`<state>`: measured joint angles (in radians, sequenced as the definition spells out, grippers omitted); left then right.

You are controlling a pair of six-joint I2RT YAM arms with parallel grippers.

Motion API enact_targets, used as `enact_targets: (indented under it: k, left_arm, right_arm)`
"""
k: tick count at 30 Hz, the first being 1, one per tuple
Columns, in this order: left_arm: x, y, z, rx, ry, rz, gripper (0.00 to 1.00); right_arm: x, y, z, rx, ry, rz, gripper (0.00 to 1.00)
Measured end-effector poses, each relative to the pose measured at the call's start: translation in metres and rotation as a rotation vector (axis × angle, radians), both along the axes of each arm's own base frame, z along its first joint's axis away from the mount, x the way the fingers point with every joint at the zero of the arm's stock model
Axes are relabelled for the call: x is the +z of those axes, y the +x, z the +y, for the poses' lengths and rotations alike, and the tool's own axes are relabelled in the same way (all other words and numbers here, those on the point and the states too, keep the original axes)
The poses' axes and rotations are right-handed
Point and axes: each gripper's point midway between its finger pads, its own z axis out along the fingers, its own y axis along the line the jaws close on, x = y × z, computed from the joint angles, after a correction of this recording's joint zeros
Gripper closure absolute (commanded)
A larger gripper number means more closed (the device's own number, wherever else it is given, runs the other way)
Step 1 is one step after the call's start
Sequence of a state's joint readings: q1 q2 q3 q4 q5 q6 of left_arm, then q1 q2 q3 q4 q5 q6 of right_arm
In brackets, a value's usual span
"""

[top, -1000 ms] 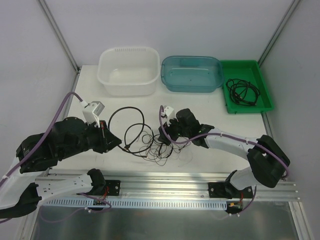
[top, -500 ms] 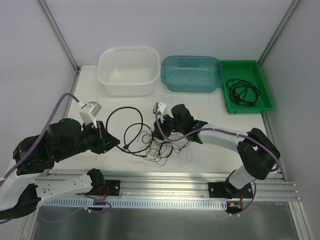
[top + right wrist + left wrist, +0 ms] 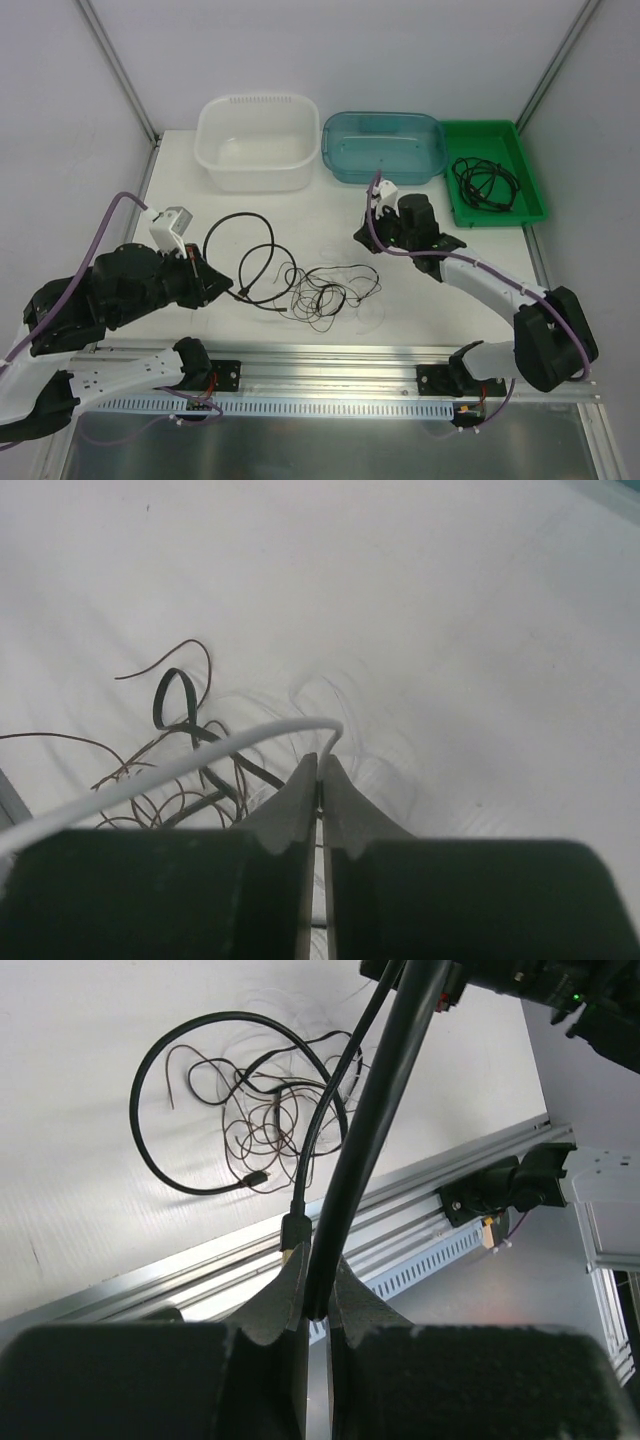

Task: Untangle the cables

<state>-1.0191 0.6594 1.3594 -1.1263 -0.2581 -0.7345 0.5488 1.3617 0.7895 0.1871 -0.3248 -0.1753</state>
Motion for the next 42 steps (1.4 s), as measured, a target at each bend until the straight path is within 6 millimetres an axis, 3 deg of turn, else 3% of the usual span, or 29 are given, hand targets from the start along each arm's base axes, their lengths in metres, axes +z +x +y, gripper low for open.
enact_targets:
  k: [2, 5, 8, 13, 16, 22, 30, 36, 38, 39, 42]
  left_arm:
    - [-0.001, 0.002, 0.002, 0.019, 0.007, 0.001, 1.0]
    - [-0.003, 0.007, 0.004, 0.047, 0.026, -0.002, 1.0]
    - [-0.006, 0.014, 0.001, 0.07, 0.059, 0.002, 1.0]
    - [-0.004, 0.027, -0.005, 0.105, 0.103, -0.001, 1.0]
    - [0.001, 0.031, -0.007, 0.117, 0.106, -0.008, 1.0]
    - [0.013, 0.034, -0.003, 0.143, 0.083, -0.035, 1.0]
    - [0.017, 0.035, -0.001, 0.158, 0.068, -0.043, 1.0]
    - [0.018, 0.035, -0.001, 0.162, 0.06, -0.043, 1.0]
    - [0.019, 0.035, 0.0, 0.163, 0.056, -0.043, 1.0]
    - [0.019, 0.035, 0.0, 0.163, 0.054, -0.044, 1.0]
    - [0.02, 0.034, 0.001, 0.164, 0.047, -0.047, 1.0]
  right_arm:
    - [0.003, -0.005, -0.008, -0.027, -0.015, 0.019, 0.66]
    - [0.002, -0.02, -0.013, -0.026, -0.029, 0.054, 0.52]
    - [0.003, -0.047, -0.009, 0.012, -0.039, 0.064, 0.46]
    - [0.011, -0.105, 0.024, 0.183, 0.01, 0.026, 0.42]
    - [0.009, -0.126, 0.045, 0.265, 0.041, 0.033, 0.41]
    - [-0.015, -0.142, 0.084, 0.359, 0.094, 0.126, 0.39]
    - [-0.066, -0.173, 0.12, 0.462, 0.108, 0.322, 0.39]
    - [-0.058, -0.187, 0.138, 0.528, 0.164, 0.351, 0.44]
    - [-0.052, -0.188, 0.143, 0.543, 0.185, 0.343, 0.53]
    - [-0.05, -0.188, 0.145, 0.547, 0.194, 0.34, 0.59]
    - [-0.049, -0.187, 0.149, 0.546, 0.205, 0.34, 0.99]
